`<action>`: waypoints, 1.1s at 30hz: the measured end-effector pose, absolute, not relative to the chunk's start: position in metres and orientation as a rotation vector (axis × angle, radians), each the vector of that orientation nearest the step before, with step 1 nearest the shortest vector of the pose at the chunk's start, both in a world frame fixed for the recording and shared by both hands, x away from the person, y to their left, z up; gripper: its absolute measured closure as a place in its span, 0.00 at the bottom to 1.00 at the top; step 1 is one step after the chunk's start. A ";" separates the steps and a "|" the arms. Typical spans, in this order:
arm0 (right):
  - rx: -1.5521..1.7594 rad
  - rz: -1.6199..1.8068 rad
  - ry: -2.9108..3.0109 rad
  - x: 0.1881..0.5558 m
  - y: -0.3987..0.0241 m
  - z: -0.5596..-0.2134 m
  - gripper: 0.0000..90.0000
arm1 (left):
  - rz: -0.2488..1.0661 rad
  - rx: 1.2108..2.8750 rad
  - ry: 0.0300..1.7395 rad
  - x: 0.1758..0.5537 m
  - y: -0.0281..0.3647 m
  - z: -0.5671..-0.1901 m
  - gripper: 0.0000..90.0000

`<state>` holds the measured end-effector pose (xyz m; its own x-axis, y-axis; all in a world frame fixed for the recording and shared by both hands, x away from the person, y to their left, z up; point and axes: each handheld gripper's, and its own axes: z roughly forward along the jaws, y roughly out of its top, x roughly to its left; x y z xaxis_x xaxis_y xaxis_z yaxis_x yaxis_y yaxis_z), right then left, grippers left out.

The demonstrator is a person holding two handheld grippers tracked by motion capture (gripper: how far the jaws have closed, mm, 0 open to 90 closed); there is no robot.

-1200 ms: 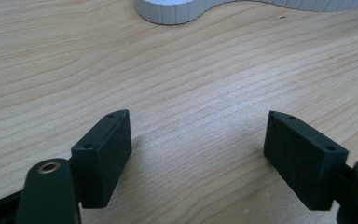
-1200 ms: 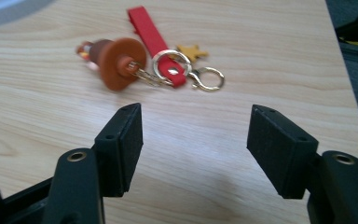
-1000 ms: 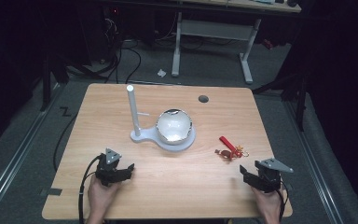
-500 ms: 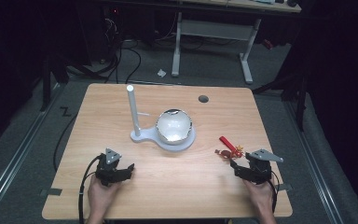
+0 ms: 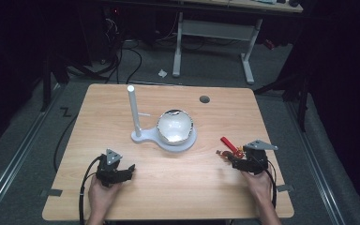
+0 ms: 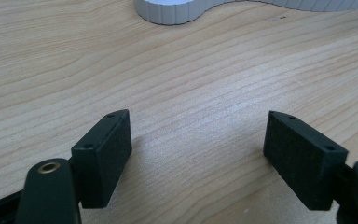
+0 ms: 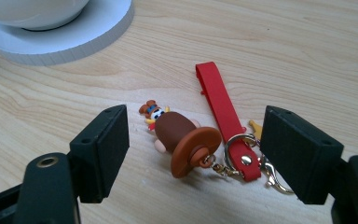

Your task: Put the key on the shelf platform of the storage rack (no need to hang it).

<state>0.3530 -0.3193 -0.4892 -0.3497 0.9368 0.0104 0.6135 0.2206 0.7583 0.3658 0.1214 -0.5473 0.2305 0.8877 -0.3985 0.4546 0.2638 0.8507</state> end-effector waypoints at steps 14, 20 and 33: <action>1.435 0.910 2.137 0.380 -0.316 -0.503 0.21 | 0.481 1.363 1.396 0.366 0.121 -0.547 0.26; 1.456 0.904 2.164 0.390 -0.317 -0.510 0.20 | 0.481 1.365 1.396 0.366 0.121 -0.547 0.26; 1.373 0.777 2.215 0.390 -0.304 -0.519 0.42 | 0.480 1.361 1.397 0.366 0.121 -0.547 0.26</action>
<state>0.3902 -0.3043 -0.5192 -0.4248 0.9034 -0.0580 0.6689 0.3564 0.6523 0.3659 0.1214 -0.5473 0.2302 0.8876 -0.3991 0.4545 0.2645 0.8505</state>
